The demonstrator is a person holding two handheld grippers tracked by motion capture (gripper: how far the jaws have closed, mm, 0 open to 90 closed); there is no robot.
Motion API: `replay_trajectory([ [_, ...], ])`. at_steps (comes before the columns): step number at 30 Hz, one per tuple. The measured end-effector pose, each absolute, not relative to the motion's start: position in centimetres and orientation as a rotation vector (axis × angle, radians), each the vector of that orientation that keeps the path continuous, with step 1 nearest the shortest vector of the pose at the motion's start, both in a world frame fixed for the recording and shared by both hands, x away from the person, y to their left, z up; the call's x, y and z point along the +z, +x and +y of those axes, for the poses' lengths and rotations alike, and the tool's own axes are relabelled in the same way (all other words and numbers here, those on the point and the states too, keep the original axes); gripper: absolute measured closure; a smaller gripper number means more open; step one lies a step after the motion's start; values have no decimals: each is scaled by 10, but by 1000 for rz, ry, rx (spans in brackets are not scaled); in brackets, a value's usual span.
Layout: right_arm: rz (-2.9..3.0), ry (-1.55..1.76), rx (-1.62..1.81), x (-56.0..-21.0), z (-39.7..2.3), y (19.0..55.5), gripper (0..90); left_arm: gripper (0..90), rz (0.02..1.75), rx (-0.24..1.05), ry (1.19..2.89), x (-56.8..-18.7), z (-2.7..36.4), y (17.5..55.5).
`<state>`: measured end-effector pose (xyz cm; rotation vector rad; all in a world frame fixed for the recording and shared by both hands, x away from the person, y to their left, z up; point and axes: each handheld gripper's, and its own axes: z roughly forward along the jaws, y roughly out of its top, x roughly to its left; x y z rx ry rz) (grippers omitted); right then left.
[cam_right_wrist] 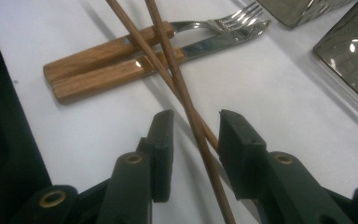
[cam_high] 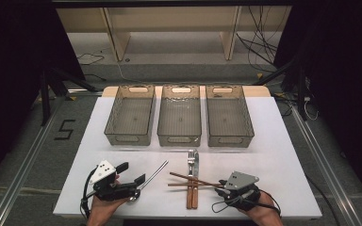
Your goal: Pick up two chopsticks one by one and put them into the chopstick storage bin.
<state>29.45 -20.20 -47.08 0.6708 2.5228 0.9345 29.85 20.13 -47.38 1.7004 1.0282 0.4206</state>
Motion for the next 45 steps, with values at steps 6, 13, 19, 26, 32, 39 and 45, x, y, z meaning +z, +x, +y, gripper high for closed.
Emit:
replay_trajectory([
  [6,2541,653,890,-475,-200,296,703,161,1029,422,1703,-474,201,298],
  [13,2543,631,835,-478,-197,296,729,161,1032,423,1702,-474,201,299],
  [19,2545,599,806,-480,-195,295,780,162,1033,425,1704,-474,201,299],
  [26,2542,564,785,-481,-195,294,845,161,1038,425,1702,-474,201,299],
  [32,2530,549,792,-479,-196,293,854,162,1038,425,1703,-474,201,299],
  [39,2490,546,842,-472,-198,292,856,162,1043,428,1705,-474,202,299],
  [45,2438,548,903,-461,-194,297,856,161,1055,411,1679,-471,201,300],
])
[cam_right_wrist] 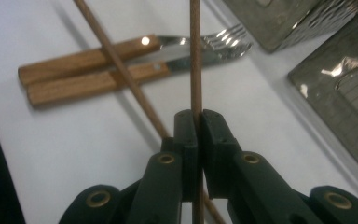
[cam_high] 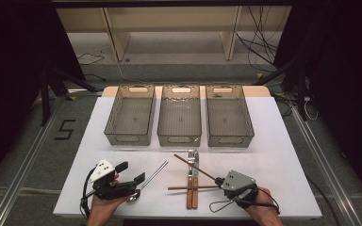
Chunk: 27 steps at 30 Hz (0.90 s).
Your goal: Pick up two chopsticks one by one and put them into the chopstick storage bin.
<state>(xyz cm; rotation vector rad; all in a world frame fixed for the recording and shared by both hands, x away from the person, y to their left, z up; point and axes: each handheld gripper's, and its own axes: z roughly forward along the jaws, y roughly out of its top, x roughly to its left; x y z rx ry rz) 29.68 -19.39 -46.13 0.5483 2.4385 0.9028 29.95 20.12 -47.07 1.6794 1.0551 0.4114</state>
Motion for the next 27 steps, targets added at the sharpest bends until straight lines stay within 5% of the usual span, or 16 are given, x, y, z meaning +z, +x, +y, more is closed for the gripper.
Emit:
replay_trajectory([
  [27,2243,511,1239,-423,-140,308,855,216,975,102,1665,-420,123,334],
])
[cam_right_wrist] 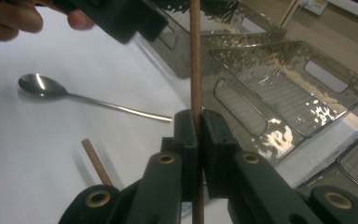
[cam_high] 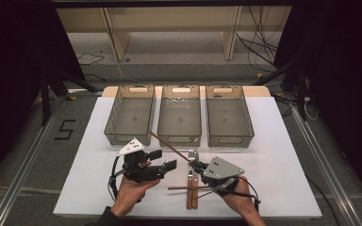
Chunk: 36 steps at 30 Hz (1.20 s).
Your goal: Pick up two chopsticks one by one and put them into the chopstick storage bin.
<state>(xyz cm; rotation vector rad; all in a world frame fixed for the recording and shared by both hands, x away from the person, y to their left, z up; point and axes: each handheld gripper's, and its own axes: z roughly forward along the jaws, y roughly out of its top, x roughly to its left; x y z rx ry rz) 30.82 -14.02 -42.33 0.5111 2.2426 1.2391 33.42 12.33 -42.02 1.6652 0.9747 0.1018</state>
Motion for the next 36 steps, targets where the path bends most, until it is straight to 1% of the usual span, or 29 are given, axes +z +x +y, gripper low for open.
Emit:
replay_trajectory([
  [3,2234,515,1257,-423,-139,308,855,231,976,68,1658,-419,118,337],
  [8,2228,507,1278,-423,-135,306,855,286,973,19,1643,-417,112,339],
  [10,2227,506,1284,-423,-134,306,855,325,967,1,1634,-417,109,340],
  [11,2225,505,1292,-424,-133,305,855,366,967,-7,1629,-417,108,341],
  [12,2225,505,1292,-424,-133,305,855,366,965,-14,1627,-417,107,342],
  [16,2210,500,1310,-424,-132,304,855,452,951,-50,1619,-417,103,344],
  [17,2204,505,1319,-424,-132,304,855,492,943,-55,1620,-417,102,344],
  [18,2204,505,1319,-424,-132,304,855,492,941,-62,1618,-418,102,344],
  [27,2200,514,1345,-427,-131,303,855,658,931,-98,1602,-419,103,345],
  [31,2195,511,1350,-426,-132,302,855,717,927,-126,1585,-420,105,347],
  [36,2190,515,1367,-426,-133,302,854,789,901,-192,1550,-421,108,349],
])
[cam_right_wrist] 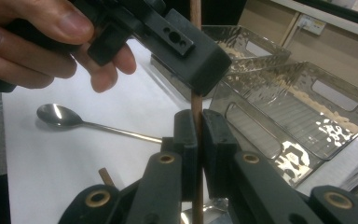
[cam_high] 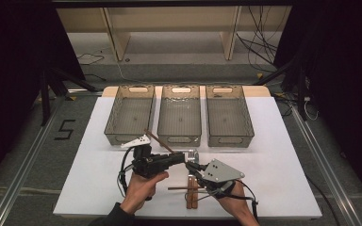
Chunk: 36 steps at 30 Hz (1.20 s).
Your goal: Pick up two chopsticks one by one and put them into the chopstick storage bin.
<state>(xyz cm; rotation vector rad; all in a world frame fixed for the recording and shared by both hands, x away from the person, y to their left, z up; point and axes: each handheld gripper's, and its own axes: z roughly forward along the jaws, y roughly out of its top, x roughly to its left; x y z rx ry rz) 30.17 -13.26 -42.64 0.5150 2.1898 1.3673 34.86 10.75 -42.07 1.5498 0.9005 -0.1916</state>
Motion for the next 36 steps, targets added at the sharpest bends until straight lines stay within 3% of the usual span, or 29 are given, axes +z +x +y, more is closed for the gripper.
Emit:
replay_trajectory([
  [5,2182,515,1387,-429,-133,302,839,842,859,-204,1565,-419,109,349],
  [13,2154,576,1443,-421,-148,300,602,845,846,-136,1592,-406,127,355],
  [21,2141,727,1424,-433,-177,300,435,844,880,-89,1630,-388,159,372],
  [36,2104,886,1421,-442,-209,296,296,842,944,-53,1663,-341,209,417],
])
